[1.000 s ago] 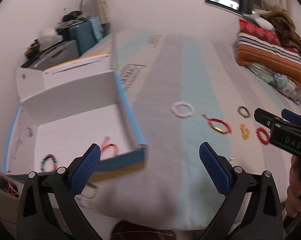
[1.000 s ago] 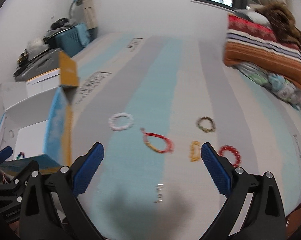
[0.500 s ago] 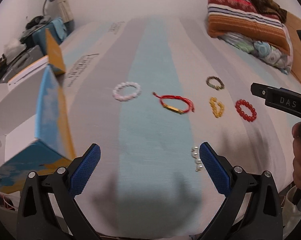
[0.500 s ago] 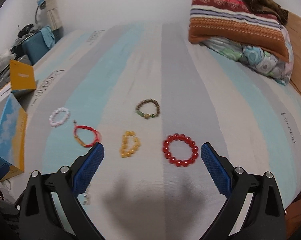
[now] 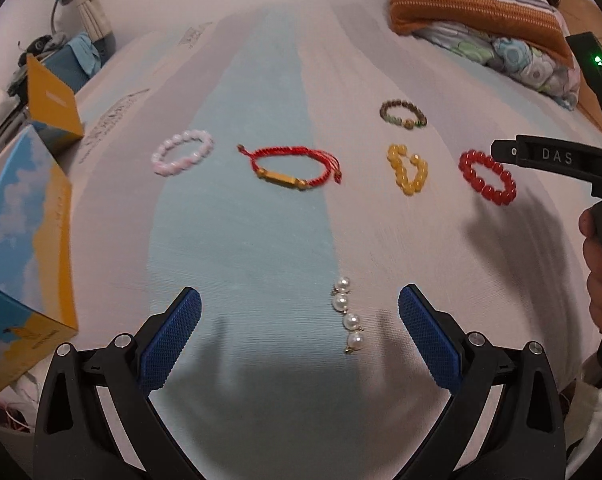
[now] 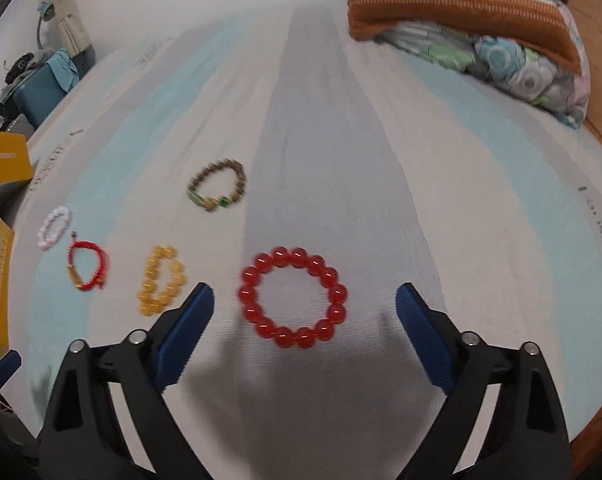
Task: Organize jewelry
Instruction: 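Move both tools back over the remaining bracelets on the bed, then grasp the large red bead bracelet with the right tool while the left tool grasps the pearl strand, then lift both held bracelets and carry them toward the white box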
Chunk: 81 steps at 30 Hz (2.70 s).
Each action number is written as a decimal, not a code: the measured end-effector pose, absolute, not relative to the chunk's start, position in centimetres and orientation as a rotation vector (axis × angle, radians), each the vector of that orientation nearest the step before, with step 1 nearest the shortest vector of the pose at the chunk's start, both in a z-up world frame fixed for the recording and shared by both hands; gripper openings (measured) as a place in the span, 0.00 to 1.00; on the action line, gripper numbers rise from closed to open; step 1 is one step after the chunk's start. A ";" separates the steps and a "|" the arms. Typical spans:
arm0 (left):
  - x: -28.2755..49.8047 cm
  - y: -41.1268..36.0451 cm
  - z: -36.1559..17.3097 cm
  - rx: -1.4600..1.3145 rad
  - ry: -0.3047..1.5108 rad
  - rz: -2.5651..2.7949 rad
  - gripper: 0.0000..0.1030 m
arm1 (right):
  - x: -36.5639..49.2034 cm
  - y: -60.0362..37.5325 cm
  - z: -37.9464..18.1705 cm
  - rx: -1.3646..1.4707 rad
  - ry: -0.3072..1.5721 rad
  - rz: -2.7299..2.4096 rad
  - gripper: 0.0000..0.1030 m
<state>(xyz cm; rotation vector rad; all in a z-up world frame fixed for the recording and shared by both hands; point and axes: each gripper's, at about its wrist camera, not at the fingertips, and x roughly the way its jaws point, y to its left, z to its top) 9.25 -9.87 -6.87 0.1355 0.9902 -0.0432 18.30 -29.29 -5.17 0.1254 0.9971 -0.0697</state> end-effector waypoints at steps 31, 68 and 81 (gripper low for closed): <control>9.0 -11.2 -10.0 0.093 1.052 -0.036 0.25 | 19.4 -31.6 -9.1 0.104 1.088 -0.132 0.13; 8.3 -9.7 -4.6 0.068 0.971 -0.028 0.10 | 16.5 -30.0 -2.9 0.143 0.949 -0.091 0.13; 9.4 -7.6 -2.2 0.056 0.984 -0.014 0.10 | 15.4 -28.0 -1.3 0.105 0.947 -0.110 0.12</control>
